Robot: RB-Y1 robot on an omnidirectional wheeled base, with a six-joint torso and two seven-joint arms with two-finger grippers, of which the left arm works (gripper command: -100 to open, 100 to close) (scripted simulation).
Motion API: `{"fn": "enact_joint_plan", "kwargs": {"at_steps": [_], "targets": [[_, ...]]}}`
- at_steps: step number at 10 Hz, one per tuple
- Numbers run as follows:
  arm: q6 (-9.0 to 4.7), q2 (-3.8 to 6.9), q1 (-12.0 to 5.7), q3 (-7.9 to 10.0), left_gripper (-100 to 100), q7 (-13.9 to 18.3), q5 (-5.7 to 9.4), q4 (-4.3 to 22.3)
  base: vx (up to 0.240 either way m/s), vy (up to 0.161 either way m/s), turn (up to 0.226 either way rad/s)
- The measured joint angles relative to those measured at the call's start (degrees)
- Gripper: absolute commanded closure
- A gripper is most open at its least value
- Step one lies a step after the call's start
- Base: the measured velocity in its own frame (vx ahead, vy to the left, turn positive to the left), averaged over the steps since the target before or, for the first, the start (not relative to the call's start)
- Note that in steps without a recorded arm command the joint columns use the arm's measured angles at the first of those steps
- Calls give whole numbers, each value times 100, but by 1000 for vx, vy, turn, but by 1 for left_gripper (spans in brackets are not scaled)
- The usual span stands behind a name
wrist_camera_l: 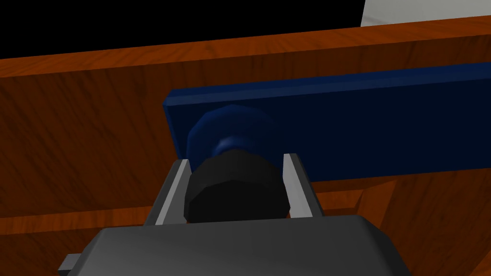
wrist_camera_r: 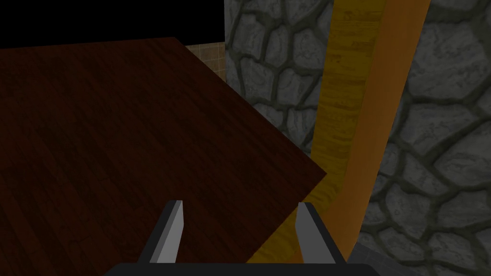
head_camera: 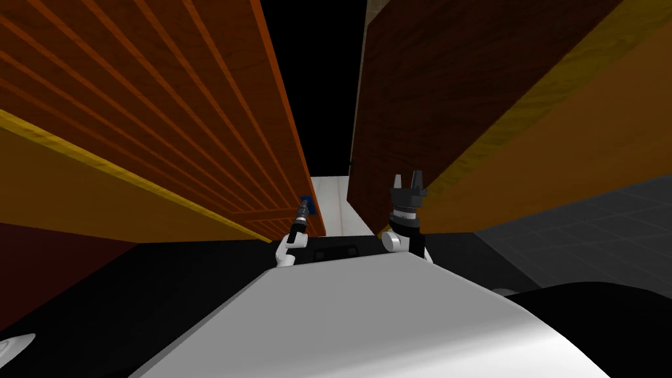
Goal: Push the door open
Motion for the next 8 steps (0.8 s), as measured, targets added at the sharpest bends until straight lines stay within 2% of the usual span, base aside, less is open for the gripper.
{"fn": "enact_joint_plan", "kwargs": {"at_steps": [1,4,5,6,7,8], "targets": [[-21,39,-36,21,100,-14,17,33,173,-62,91],[-27,29,-146,123,100,-133,37,126,196,-66,128],[-61,82,-243,181,100,-152,66,236,186,-84,175],[-60,105,-266,243,100,-178,85,246,196,-84,200],[-42,98,-305,322,100,-232,96,263,178,-71,182],[-49,126,-361,385,-100,-264,121,298,-20,-65,54]]}}
